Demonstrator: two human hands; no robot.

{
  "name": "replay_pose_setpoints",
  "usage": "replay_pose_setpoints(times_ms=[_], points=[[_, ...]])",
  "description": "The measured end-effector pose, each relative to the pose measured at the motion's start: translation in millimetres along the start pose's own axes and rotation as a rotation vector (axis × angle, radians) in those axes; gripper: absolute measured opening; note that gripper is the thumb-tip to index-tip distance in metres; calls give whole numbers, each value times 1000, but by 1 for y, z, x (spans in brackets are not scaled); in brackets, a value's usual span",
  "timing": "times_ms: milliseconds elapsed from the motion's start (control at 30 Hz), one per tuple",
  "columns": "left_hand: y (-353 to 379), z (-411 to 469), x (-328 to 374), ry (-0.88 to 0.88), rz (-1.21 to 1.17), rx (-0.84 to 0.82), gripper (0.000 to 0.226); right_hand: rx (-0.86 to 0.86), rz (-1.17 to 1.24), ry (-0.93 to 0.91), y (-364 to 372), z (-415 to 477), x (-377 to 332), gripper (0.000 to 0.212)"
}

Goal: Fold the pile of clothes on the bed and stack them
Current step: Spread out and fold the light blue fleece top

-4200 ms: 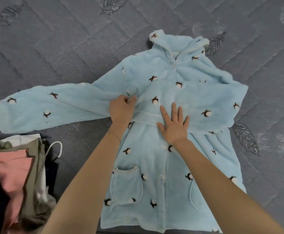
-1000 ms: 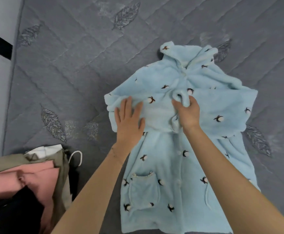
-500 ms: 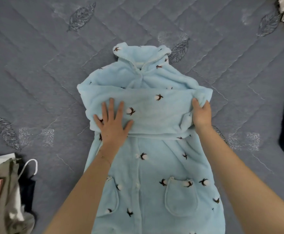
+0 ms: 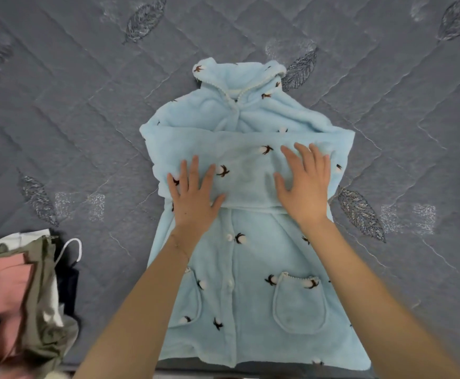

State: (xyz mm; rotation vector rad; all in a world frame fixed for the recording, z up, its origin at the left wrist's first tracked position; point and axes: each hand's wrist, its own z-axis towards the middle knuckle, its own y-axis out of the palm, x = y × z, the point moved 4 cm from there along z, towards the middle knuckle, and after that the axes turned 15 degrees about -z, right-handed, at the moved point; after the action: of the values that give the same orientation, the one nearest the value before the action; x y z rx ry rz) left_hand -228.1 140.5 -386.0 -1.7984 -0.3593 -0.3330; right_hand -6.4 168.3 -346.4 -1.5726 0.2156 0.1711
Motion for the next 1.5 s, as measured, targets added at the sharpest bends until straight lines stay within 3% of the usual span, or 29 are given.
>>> replay_pose_setpoints(times_ms=[133, 300, 433, 633, 800, 933, 1100, 1167, 1233, 1333, 1500], points=[[-4, -34, -6, 51, -91, 59, 72, -120, -21, -45, 7, -32, -6, 65], [8, -85, -19, 32, -80, -3, 76, -143, -122, -89, 14, -85, -8, 72], [22, -135, -42, -47, -61, -89, 78, -258, -179, -70, 24, -139, 0, 75], [33, -220, -80, -258, -151, -152, 77, -445, -253, 26, 39, -236, 20, 83], [44, -279, -108, -514, -368, -163, 72, -623, -270, 110, 45, -295, 39, 82], [50, -303, -110, -417, -492, -57, 71, -642, -269, 105, 52, -310, 39, 81], [59, -320, -133, -699, -557, 112, 78, -676, -311, 159, 59, -322, 63, 80], [66, -329, -137, -696, -500, 100, 67, -700, -315, 150, 59, -325, 71, 77], [71, -333, -133, -627, -506, 103, 43, -660, -304, 152, 57, -325, 77, 76], [74, -337, -120, -626, -731, 172, 8, -601, -269, 279, 52, -329, 91, 80], [76, -351, -115, -641, -985, 312, 16, -643, -52, 559, 54, -348, 117, 89]])
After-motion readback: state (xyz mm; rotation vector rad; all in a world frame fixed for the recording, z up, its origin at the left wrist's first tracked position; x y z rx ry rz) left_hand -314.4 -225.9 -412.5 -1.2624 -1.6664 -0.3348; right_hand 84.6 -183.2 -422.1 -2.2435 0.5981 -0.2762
